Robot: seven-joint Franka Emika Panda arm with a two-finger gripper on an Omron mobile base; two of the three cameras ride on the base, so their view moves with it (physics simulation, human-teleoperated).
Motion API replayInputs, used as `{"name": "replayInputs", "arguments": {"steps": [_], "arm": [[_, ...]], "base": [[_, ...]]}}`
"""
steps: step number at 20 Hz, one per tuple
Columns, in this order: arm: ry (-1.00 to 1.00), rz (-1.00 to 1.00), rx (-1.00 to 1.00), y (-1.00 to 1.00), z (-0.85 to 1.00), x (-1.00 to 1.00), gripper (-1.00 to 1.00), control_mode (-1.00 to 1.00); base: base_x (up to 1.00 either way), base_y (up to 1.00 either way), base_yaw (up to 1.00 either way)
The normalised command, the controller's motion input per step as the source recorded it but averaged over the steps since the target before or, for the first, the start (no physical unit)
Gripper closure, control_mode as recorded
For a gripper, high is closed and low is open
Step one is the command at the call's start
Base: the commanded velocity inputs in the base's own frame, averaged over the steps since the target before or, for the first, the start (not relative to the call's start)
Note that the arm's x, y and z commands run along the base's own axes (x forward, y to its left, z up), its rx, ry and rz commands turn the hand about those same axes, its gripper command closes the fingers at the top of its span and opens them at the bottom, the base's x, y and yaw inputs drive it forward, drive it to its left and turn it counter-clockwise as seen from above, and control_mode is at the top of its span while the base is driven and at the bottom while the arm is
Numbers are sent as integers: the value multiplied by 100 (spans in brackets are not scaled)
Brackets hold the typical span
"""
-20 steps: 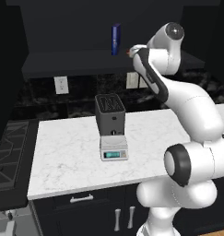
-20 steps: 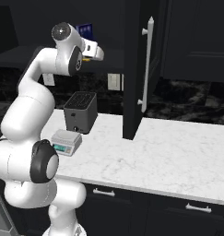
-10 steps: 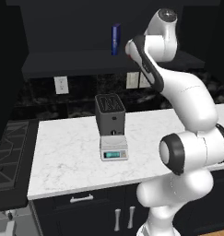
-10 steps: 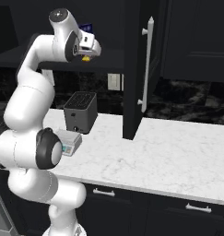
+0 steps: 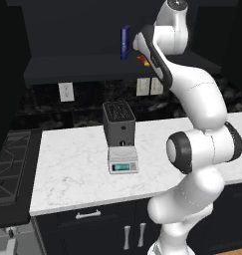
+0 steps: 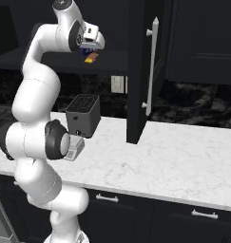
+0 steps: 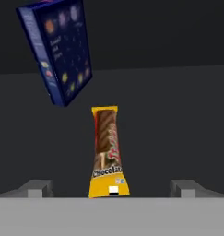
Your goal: Pick the bar and place it on the digital scale for weighing, and close the cabinet.
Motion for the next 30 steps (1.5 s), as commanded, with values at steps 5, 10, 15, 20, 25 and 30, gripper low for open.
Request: {"name": "replayInputs", "arguments": {"steps": [5,10,15,20,25,30], "arm": [[3,0,0,0,-6,59,-100,-100],[0,0,0,8,-44,33,-100,-100],[1,0,0,4,-78,17,-100,-100],[1,0,0,0,-75,29,-100,-100],[0,0,0,3,-70,21,100,-100],[6,0,0,6,-51,12,100,-100]], "base": [[0,0,0],[0,0,0],[0,0,0],[0,0,0],[0,0,0],[0,0,0]]}}
